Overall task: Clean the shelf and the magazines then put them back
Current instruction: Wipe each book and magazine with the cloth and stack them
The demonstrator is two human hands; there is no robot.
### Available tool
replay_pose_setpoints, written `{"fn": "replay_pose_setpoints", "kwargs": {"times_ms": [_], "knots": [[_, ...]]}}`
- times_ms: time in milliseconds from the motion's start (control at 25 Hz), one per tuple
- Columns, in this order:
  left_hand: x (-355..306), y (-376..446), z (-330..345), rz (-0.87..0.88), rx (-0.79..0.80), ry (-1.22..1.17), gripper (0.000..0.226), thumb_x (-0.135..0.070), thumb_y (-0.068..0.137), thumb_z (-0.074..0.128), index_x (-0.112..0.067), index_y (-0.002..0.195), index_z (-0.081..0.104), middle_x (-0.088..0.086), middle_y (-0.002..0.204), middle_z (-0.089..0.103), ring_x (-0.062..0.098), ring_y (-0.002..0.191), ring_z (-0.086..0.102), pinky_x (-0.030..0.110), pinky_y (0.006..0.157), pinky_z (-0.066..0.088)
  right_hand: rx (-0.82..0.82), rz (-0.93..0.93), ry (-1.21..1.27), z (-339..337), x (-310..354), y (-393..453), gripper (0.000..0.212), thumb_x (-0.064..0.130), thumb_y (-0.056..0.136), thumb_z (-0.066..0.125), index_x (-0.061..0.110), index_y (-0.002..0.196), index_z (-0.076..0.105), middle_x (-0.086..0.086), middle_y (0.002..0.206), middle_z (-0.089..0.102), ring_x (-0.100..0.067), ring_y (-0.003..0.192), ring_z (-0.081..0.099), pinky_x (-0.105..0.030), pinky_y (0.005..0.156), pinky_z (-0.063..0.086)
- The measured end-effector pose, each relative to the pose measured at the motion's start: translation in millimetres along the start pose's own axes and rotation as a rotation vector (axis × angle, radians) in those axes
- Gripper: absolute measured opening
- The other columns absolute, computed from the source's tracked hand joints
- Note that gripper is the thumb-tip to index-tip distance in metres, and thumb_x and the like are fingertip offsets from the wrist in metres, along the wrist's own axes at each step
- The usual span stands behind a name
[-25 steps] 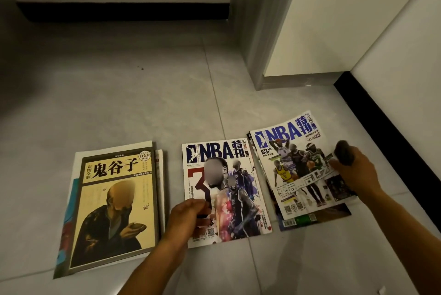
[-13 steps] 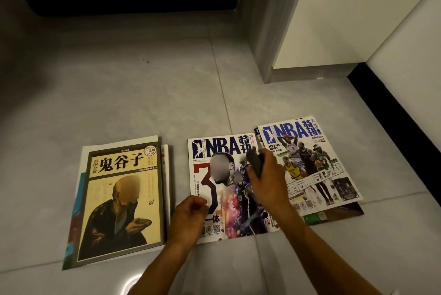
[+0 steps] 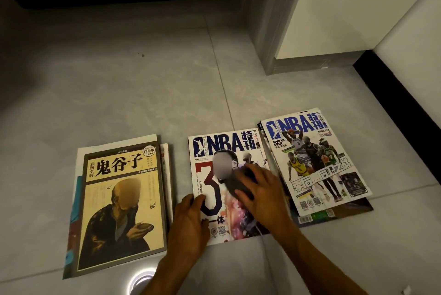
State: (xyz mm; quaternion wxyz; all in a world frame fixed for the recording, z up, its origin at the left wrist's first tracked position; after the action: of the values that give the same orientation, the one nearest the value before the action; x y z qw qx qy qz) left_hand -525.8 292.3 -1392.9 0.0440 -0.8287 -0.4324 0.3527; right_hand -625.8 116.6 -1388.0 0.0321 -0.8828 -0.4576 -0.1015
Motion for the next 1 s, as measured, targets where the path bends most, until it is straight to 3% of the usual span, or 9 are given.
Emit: {"fn": "replay_pose_setpoints", "kwargs": {"times_ms": [120, 280, 400, 520, 640, 720, 840, 920, 1000], "knots": [[-1, -2, 3, 0.004, 0.004, -0.002, 0.059, -0.027, 0.092, 0.06, -0.029, 0.144, 0.032, -0.004, 0.152, 0.028, 0.016, 0.14, 0.029, 0.03, 0.113, 0.03, -0.034, 0.303, 0.074, 11, -9, 2, 0.063, 0.045, 0.088, 0.055, 0.019, 0.144, 0.041, -0.01, 0.154, 0.031, -0.037, 0.141, 0.029, -0.054, 0.114, 0.023], [-10, 3, 2, 0.047, 0.002, -0.006, 0.061, -0.026, 0.09, 0.064, -0.029, 0.144, 0.035, -0.004, 0.151, 0.031, 0.016, 0.138, 0.032, 0.028, 0.113, 0.031, 0.021, -0.109, 0.068, 26, 87, -21, 0.102, 0.02, 0.056, 0.086, 0.025, 0.145, 0.037, -0.006, 0.15, 0.04, -0.034, 0.137, 0.038, -0.052, 0.109, 0.032], [-6, 3, 1, 0.024, 0.007, -0.008, 0.06, -0.027, 0.093, 0.06, -0.03, 0.145, 0.032, -0.006, 0.152, 0.027, 0.015, 0.14, 0.029, 0.028, 0.114, 0.029, -0.003, -0.359, -0.071, 18, 68, -4, 0.066, 0.039, 0.081, 0.07, 0.032, 0.141, 0.042, 0.0, 0.147, 0.045, -0.03, 0.137, 0.039, -0.055, 0.106, 0.038], [-3, 2, 2, 0.009, 0.017, -0.005, 0.061, -0.026, 0.094, 0.058, -0.031, 0.146, 0.027, -0.007, 0.153, 0.022, 0.014, 0.142, 0.024, 0.027, 0.115, 0.025, 0.001, 0.011, -0.01, 15, 2, 34, 0.052, 0.05, 0.1, 0.022, 0.028, 0.144, 0.039, -0.003, 0.155, 0.033, -0.029, 0.145, 0.018, -0.051, 0.117, 0.018], [-2, 4, 1, 0.023, 0.053, -0.038, 0.078, -0.023, 0.09, 0.063, -0.03, 0.151, 0.016, -0.004, 0.15, 0.025, 0.016, 0.138, 0.031, 0.03, 0.113, 0.033, 0.03, 0.225, 0.037, 24, 31, 35, 0.075, 0.033, 0.085, 0.063, 0.02, 0.15, 0.028, -0.009, 0.158, 0.024, -0.035, 0.145, 0.019, -0.054, 0.116, 0.021], [-1, 7, 2, 0.035, 0.087, -0.037, 0.083, -0.025, 0.088, 0.065, -0.029, 0.151, 0.012, -0.001, 0.144, 0.032, 0.017, 0.128, 0.041, 0.029, 0.104, 0.043, 0.084, 0.017, 0.12, 34, 91, 16, 0.108, 0.024, 0.061, 0.084, 0.026, 0.151, 0.026, -0.007, 0.154, 0.033, -0.035, 0.135, 0.039, -0.054, 0.109, 0.034], [-5, 12, 1, 0.006, 0.147, 0.011, 0.086, -0.031, 0.088, 0.065, -0.032, 0.151, 0.007, -0.003, 0.147, 0.028, 0.013, 0.131, 0.038, 0.03, 0.108, 0.04, 0.153, -0.331, 0.098, 31, 101, 10, 0.108, 0.014, 0.062, 0.083, 0.036, 0.15, 0.024, 0.003, 0.156, 0.03, -0.027, 0.131, 0.046, -0.049, 0.106, 0.035], [-11, 15, -1, 0.023, 0.178, 0.083, 0.092, -0.026, 0.089, 0.064, -0.032, 0.152, -0.002, -0.002, 0.154, 0.015, 0.017, 0.141, 0.024, 0.036, 0.116, 0.03, 0.155, -0.21, 0.013, 30, 56, 45, 0.096, 0.015, 0.075, 0.076, 0.035, 0.15, 0.021, 0.002, 0.158, 0.025, -0.027, 0.144, 0.02, -0.055, 0.114, 0.025], [-10, 19, -1, 0.023, 0.197, 0.114, 0.094, -0.025, 0.09, 0.063, -0.031, 0.152, -0.008, -0.001, 0.157, 0.006, 0.02, 0.146, 0.016, 0.037, 0.119, 0.024, 0.148, 0.139, 0.032, 23, 11, 73, 0.099, 0.028, 0.075, 0.078, 0.03, 0.152, 0.017, 0.0, 0.161, 0.012, -0.028, 0.147, -0.001, -0.054, 0.119, 0.01]]}}
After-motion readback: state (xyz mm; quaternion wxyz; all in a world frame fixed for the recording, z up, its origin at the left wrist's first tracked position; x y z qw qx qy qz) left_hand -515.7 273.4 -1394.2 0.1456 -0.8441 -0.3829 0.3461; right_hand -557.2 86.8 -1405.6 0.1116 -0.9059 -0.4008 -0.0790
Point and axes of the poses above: each hand's wrist, its own y-axis towards the middle knuckle, its own z-axis out of the palm, x = y × z, the point moved 10 cm from there along y, towards the middle knuckle
